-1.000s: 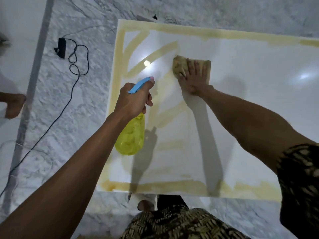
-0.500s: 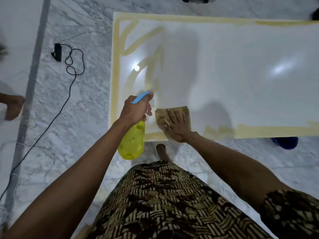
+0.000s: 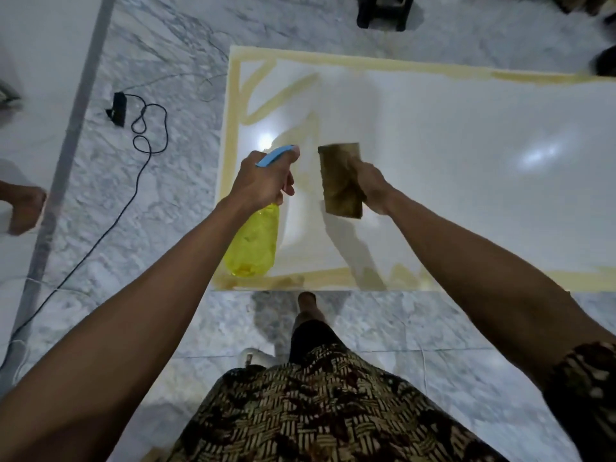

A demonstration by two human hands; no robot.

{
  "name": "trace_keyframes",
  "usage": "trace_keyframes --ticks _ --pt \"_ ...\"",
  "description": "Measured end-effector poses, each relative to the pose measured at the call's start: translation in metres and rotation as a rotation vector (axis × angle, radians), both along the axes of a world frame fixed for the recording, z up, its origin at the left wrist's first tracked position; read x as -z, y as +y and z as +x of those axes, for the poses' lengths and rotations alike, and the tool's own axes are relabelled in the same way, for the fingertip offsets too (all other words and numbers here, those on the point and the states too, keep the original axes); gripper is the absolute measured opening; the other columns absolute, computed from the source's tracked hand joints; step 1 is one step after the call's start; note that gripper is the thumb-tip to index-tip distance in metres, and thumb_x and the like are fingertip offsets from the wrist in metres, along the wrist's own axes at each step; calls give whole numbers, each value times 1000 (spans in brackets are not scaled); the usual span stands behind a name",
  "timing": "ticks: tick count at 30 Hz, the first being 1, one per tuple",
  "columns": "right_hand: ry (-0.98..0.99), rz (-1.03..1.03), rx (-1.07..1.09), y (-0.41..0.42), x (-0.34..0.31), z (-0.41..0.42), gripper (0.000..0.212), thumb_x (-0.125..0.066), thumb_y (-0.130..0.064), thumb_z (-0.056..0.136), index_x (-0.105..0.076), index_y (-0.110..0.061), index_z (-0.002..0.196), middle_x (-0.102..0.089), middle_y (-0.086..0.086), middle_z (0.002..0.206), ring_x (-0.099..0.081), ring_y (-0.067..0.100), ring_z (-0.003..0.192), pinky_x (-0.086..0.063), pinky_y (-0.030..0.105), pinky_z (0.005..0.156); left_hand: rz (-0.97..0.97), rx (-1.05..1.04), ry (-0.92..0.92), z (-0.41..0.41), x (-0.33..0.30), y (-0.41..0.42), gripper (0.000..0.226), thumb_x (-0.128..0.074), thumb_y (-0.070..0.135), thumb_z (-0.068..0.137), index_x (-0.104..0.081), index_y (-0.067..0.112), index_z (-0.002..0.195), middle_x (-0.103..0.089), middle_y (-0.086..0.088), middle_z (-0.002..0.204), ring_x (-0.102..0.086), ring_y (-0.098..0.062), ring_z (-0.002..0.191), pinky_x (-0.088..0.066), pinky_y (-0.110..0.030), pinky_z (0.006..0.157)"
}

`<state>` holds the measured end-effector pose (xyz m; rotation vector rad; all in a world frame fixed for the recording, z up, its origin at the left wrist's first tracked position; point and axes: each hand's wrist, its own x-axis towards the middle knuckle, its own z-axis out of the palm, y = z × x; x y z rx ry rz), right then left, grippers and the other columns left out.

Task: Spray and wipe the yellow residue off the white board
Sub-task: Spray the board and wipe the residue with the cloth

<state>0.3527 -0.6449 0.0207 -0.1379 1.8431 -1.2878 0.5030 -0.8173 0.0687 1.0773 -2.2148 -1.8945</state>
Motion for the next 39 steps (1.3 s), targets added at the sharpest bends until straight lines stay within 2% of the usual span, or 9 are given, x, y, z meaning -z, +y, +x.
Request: trace_keyframes --ticks 6,10,13,15,19,22,25,31,39 --pt "450 197 -145 -80 28 -140 40 -35 -48 104 -55 -13 104 -58 11 85 -55 23 72 -53 44 74 -22 -67 30 -71 -14 -39 47 -64 48 102 -69 20 64 -72 -11 67 -72 -43 75 -56 -38 61" --pt "738 237 -167 -150 44 -233 46 -28 -37 108 -46 -10 141 -58 17 135 -57 27 109 -37 30 84 -34 -128 35 -112 -9 -74 43 -63 47 103 -71 22 69 -71 -11 68 -68 -38 66 -53 -36 59" --pt "834 436 -412 -201 94 -290 65 -31 -50 100 -30 -11 152 -41 22 150 -41 39 135 -34 42 105 -47 -172 33 -132 13 -97 50 -63 49 102 -72 19 63 -72 -11 67 -64 -45 62 -53 -36 58" --pt "926 664 -672 -214 143 -297 68 -44 -35 104 -10 -16 159 -13 28 161 -16 50 147 -18 60 115 -34 -208 41 -136 27 -106 50 -64 49 101 -70 23 59 -72 -10 65 -67 -48 67 -52 -35 56" --pt "1273 719 -441 -211 171 -257 63 -16 -51 106 -36 -13 153 -33 22 158 -31 48 144 -22 63 117 1 -226 -1 -129 52 -114 53 -64 51 99 -69 17 60 -70 -6 62 -72 -52 78 -52 -36 56" --pt "1240 699 -704 -183 195 -230 59 -23 -52 105 -57 -21 141 -53 13 147 -50 40 134 -38 58 110 15 -199 -33 -112 61 -105 54 -64 54 97 -79 3 90 -70 -4 62 -71 -52 79 -53 -38 57" --pt "1150 499 -801 -144 228 -196 59 -29 -53 102 -70 -17 126 -66 13 132 -62 38 121 -36 49 107 27 -195 -42 -89 59 -88 37 -65 52 97 -82 19 97 -71 -4 63 -70 -52 82 -53 -38 57" --pt "1251 418 -425 -64 194 -34 57 -36 -53 102 -34 -22 150 -57 18 141 -53 45 129 -42 59 106 52 -189 -63 -30 42 -50 48 -63 50 101 -71 25 61 -72 -9 64 -67 -48 67 -53 -41 64" --pt "1009 486 -610 30 170 154 56 -4 -52 106 6 -35 158 -39 15 156 -35 46 141 -30 63 113 92 -124 -24 69 33 -1 55 -64 54 99 -74 9 70 -73 -11 66 -71 -52 82 -53 -39 59"
